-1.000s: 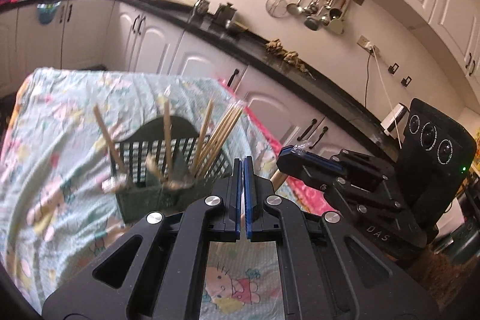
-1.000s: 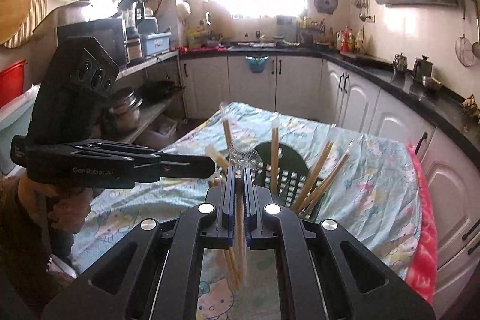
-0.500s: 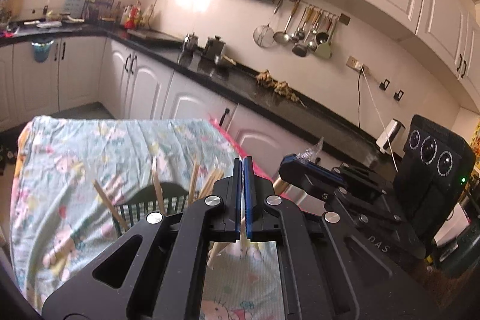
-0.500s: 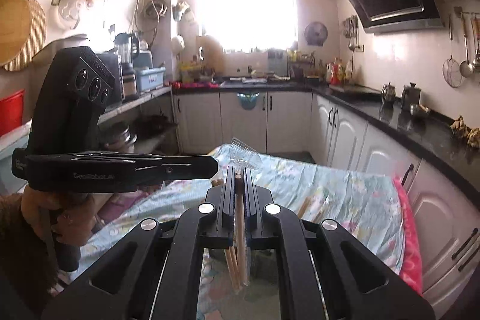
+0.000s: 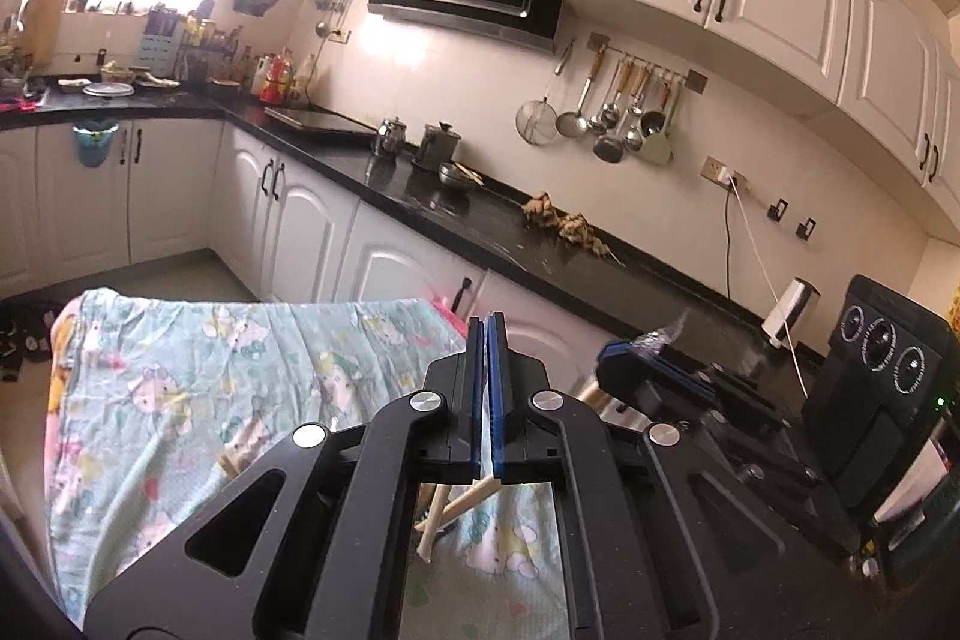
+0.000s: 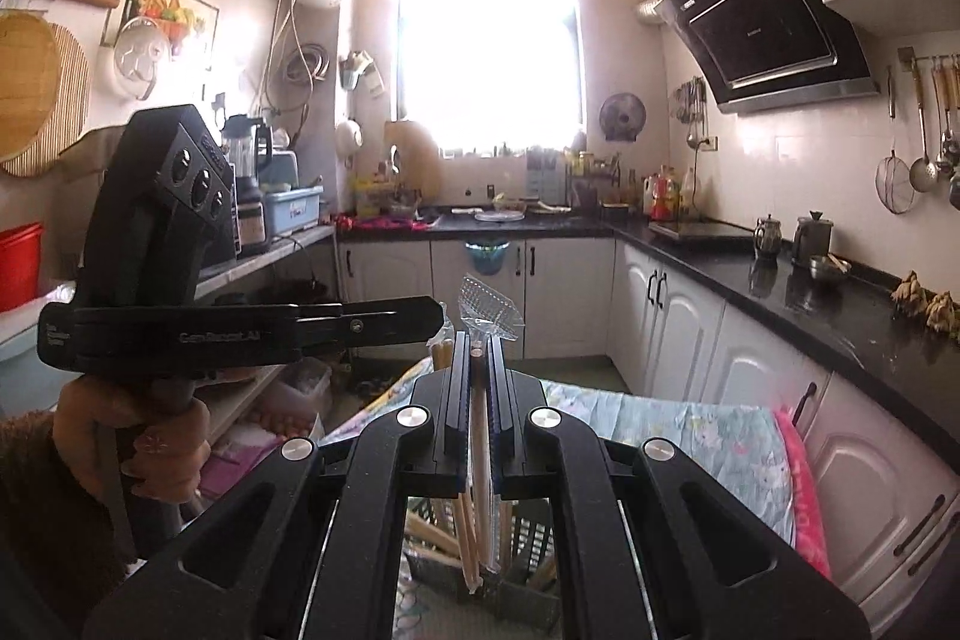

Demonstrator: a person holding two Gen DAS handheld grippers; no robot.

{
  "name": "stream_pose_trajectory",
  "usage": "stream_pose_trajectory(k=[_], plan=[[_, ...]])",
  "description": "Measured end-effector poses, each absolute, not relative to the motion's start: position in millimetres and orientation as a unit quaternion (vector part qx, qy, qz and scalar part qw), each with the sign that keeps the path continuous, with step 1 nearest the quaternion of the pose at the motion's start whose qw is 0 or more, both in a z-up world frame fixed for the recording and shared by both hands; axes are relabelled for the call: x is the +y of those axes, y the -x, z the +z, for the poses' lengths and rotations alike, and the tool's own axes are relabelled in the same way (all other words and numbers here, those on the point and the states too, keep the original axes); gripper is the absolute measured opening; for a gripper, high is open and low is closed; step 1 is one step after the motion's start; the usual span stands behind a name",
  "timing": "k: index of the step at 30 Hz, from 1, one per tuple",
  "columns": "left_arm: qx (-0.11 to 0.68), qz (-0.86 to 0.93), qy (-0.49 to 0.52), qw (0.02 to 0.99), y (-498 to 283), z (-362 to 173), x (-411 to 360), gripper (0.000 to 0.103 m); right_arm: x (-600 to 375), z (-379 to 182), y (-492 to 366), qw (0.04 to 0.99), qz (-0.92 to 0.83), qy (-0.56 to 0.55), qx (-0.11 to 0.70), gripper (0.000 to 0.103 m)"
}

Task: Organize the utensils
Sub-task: 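Lift the held chopsticks with both tools up over the green caddy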

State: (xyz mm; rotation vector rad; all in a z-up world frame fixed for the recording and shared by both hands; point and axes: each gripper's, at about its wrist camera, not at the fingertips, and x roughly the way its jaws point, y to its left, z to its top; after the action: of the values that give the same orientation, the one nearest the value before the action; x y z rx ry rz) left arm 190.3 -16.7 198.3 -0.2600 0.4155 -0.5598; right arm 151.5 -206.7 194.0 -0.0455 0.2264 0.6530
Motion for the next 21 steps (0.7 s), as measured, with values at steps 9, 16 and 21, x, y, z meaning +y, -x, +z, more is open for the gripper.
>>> stream_pose_trajectory(k=[9, 16, 21], plan=[[0.191, -0.255, 0.138, 0.938, -202, 206, -5, 0.0, -209, 203, -166, 0.945, 0.313, 0.009, 0.097, 0.005], [0.194, -0.241, 0.15, 0.939, -210, 200, 4, 0.0, -207, 198, -176, 0.947, 0.304, 0.01, 0.101, 0.005], [0.199, -0.234, 0.153, 0.939, -217, 188, 6, 0.0, -205, 188, -183, 0.948, 0.298, 0.009, 0.113, 0.005]])
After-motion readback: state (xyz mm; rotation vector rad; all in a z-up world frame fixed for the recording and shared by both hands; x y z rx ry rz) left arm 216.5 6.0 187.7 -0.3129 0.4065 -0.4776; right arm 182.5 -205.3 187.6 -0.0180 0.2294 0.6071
